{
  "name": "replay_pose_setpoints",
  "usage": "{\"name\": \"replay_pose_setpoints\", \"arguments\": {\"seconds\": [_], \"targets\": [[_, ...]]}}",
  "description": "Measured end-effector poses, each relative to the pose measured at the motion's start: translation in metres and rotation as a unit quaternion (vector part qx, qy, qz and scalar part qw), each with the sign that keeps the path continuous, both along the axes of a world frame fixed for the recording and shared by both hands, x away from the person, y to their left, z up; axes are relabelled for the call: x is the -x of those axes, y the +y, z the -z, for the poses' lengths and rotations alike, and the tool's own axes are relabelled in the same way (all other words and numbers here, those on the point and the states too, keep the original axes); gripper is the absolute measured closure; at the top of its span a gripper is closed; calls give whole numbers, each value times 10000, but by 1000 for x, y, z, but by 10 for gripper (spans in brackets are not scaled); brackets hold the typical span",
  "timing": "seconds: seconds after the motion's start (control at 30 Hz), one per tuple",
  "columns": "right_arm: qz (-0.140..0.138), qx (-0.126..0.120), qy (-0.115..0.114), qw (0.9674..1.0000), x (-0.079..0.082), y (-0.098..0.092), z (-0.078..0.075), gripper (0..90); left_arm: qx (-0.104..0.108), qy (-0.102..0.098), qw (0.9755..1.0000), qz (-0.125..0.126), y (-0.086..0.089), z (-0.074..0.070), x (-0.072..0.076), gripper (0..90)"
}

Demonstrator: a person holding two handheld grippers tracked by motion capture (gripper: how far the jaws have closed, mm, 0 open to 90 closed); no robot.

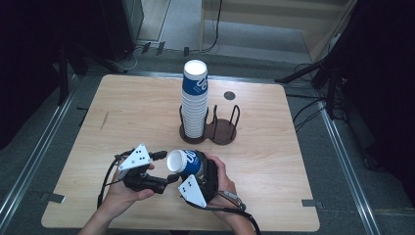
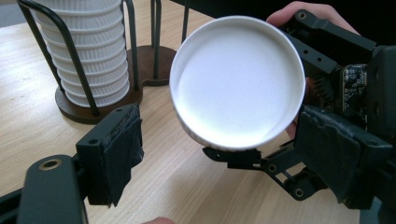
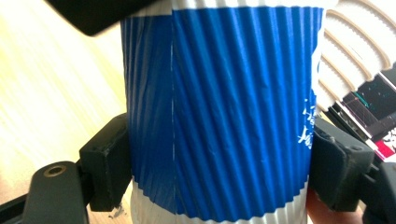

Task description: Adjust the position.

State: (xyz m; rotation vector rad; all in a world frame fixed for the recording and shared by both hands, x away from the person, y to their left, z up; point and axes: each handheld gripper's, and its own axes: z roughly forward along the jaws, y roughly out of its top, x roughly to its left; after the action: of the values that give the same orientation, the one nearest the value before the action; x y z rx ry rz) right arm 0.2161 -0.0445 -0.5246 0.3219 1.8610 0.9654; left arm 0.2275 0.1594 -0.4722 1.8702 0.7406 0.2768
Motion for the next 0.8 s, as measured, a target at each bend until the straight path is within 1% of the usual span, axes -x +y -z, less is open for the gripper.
{"name": "replay_pose_setpoints", "arguments": {"seconds": [0.13,0.27,0.3,0.4,0.5,0.67,0.8], "targets": [[-121,127,-55,9998,2,2,1,194,-24,-71,9999,91,-1,-1,1,192],[-144,171,-79,9997,3,3,2,193,-2,-60,9999,154,-1,-1,2,215],[-196,191,-104,9996,4,4,3,193,3,-49,9998,207,-1,-1,2,224],[-236,228,-125,9994,5,5,3,193,-3,-38,9997,226,-2,-1,2,225],[-339,287,-149,9989,7,7,4,192,3,-38,9996,269,-2,-1,3,222],[-339,343,-188,9987,7,8,5,192,0,1,9997,264,-2,-1,2,225],[-387,350,-210,9984,8,8,4,191,7,33,9998,200,-4,0,2,267]]}}
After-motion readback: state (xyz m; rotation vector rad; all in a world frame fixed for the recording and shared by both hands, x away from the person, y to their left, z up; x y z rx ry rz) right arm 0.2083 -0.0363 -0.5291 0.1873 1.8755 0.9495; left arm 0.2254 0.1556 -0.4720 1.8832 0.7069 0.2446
